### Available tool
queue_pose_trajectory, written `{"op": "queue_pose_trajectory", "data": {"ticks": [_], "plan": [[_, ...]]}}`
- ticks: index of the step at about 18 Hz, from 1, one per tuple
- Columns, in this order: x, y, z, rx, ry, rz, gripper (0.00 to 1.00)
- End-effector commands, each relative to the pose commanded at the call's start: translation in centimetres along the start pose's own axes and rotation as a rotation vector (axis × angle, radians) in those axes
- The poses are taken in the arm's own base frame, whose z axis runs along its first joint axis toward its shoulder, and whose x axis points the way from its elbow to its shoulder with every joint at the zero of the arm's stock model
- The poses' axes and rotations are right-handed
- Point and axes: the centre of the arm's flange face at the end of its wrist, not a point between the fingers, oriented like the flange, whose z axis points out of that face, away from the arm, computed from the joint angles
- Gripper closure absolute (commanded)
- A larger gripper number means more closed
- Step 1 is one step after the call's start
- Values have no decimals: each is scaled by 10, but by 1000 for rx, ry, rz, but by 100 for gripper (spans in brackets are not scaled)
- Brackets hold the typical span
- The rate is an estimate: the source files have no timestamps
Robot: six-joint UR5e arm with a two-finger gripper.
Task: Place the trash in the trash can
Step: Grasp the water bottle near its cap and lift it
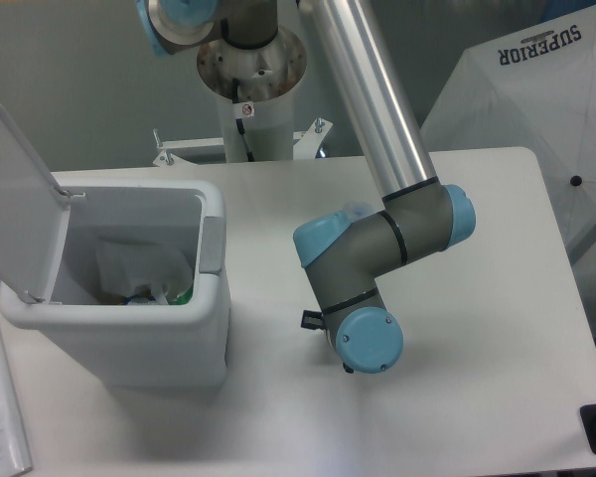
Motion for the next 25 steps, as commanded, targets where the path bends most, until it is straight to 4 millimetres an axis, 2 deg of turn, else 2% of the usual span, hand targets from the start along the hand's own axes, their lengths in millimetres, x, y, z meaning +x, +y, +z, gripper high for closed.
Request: {"op": "queue_pose_trajectory", "data": {"ticks": [2, 8, 11, 15, 21, 25], "plan": [[1, 0, -3, 4, -2, 1, 100], [-3, 6, -24, 48, -14, -10, 100], [-14, 14, -40, 79, -24, -26, 100], [-29, 24, -76, 200, 33, -57, 100], [-47, 61, -149, 442, 121, -38, 100], [-50, 88, -209, 696, 146, -36, 100]]}}
